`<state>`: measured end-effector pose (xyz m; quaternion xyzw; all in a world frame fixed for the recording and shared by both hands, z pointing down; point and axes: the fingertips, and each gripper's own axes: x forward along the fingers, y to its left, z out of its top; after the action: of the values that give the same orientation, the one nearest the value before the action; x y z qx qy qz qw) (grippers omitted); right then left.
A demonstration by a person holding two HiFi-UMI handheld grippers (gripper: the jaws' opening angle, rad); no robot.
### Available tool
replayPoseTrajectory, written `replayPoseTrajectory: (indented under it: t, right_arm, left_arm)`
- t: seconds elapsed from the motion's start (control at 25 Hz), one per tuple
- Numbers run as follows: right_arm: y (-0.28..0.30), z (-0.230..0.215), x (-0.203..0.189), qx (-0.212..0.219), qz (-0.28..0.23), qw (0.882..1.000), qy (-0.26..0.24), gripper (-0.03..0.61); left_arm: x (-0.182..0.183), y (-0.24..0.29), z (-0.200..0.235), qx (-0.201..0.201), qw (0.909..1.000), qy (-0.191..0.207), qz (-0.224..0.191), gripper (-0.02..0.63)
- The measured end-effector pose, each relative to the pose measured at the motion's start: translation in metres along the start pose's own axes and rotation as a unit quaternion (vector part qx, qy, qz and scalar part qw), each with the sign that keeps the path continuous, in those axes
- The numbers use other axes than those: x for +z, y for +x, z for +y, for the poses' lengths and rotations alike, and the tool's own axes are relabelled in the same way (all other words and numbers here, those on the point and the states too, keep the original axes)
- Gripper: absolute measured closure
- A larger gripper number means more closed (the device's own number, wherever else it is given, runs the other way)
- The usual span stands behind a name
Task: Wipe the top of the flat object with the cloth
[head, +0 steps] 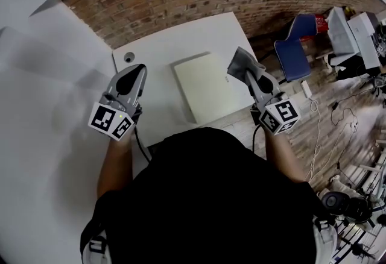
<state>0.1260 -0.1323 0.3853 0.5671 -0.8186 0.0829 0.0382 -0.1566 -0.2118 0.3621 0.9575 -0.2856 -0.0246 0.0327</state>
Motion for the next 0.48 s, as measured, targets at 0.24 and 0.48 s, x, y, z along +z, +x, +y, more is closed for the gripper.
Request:
replayPoseTrajectory:
  t: [0.24,0.48]
  right_arm:
    - [0.0,-0.004,-0.002,0.004,-0.01,1.0,0.006,0.569]
    - [0.0,-0.021,-0.001,0.017,-0.014,1.0,0.006,0.569]
  left_arm:
    - [0.0,0.006,-0.002,0.001,1.0,0.003,0.008,0.612]
    - [0.001,0.017,-0.013,0.012,0.9999,0.005,0.007,0.612]
